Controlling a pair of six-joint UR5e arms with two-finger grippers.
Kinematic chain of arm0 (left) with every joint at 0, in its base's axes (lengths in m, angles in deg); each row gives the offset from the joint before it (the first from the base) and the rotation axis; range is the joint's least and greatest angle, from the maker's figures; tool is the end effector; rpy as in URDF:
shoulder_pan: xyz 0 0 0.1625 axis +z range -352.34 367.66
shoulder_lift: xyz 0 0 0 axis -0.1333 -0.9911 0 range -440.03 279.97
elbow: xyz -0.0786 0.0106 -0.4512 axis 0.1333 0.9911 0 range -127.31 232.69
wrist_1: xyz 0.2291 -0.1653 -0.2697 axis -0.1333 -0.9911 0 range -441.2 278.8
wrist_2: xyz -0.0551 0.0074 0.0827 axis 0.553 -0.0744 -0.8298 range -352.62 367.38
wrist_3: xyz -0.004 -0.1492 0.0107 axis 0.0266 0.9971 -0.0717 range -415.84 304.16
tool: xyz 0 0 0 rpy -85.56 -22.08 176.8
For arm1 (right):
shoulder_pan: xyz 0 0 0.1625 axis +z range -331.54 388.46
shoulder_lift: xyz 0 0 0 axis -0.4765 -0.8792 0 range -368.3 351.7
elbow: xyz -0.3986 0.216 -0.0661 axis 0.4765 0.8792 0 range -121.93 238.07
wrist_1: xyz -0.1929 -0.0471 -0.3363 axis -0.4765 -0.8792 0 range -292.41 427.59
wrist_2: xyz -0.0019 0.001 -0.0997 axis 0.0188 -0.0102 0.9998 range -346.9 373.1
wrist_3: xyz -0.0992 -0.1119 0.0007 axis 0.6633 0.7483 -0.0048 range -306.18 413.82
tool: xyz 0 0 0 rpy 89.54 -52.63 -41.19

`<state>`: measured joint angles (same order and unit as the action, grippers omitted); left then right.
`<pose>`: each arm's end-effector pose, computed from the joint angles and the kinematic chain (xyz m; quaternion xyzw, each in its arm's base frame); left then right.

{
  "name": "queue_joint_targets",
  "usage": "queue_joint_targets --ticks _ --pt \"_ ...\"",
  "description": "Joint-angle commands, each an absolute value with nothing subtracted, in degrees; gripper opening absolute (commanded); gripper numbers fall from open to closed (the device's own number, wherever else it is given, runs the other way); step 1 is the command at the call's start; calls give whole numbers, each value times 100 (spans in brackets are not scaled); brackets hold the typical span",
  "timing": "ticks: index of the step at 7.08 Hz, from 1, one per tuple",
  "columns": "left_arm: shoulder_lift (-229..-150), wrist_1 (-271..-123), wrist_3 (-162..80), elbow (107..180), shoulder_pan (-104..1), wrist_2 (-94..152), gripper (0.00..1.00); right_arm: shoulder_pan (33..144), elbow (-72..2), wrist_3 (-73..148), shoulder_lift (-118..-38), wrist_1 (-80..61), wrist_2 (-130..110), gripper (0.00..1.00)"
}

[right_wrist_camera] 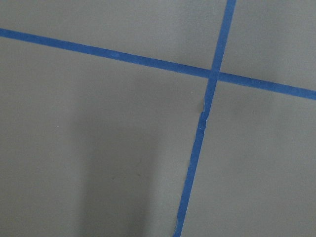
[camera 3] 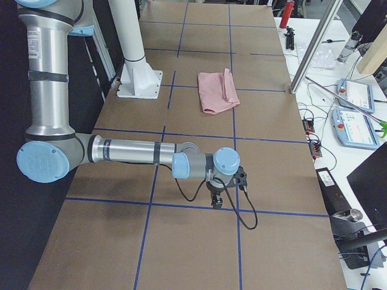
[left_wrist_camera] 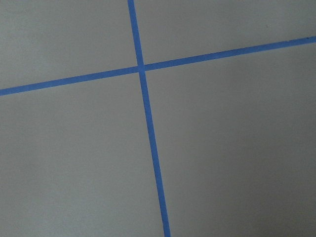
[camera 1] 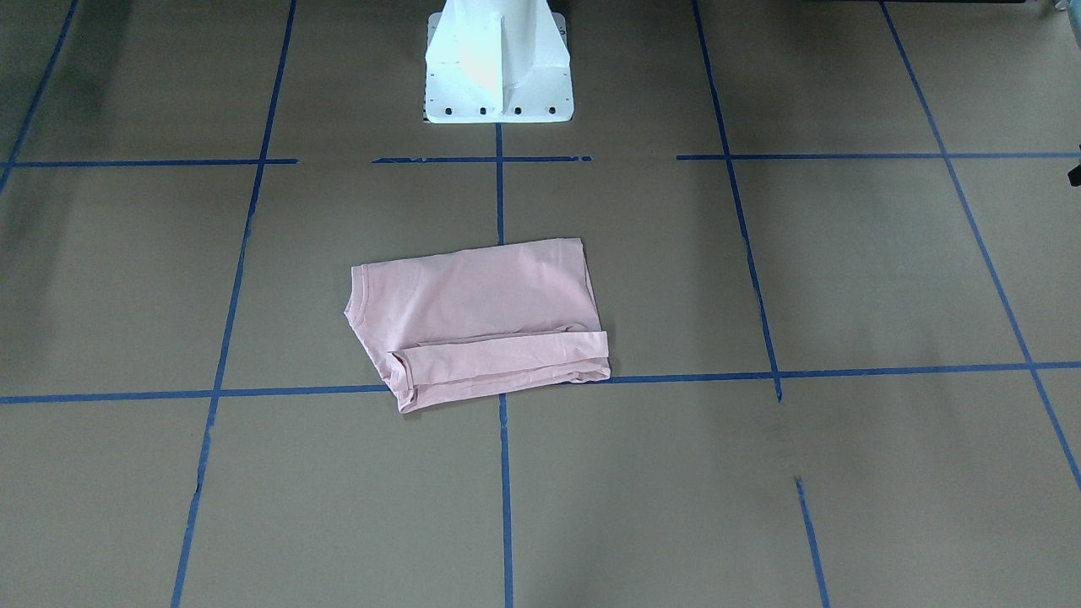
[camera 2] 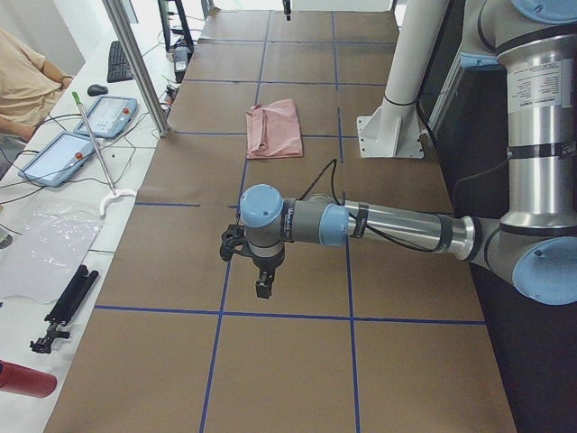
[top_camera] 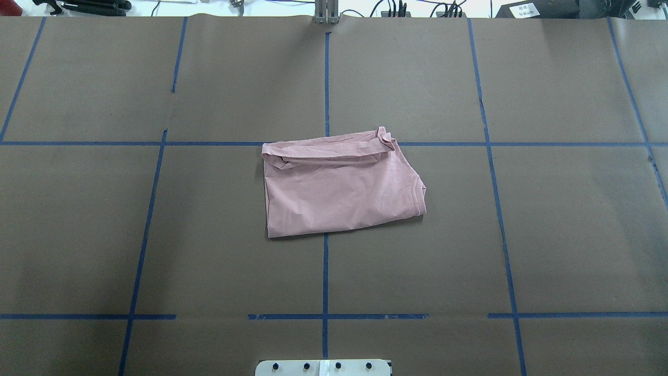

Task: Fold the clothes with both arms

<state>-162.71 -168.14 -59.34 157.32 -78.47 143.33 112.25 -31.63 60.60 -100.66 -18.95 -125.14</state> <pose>0.0022 -0.4136 0.6665 0.0329 0.3902 0.0736 0.9172 -0.0268 -0.4486 0.7355 0.0083 -0.4086 -0.1060 0.9065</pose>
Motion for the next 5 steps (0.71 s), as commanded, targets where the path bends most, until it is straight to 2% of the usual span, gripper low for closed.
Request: queue_joint_targets --ticks 1,5 --pt "-16282 -16830 -5944 15632 -7847 14370 100 11204 -3210 6059 -10094 -1854 -12446 100" --pt "-16300 -16795 -5909 15666 -7838 13783 100 11213 -3501 6086 -10120 -1836 -11741 100"
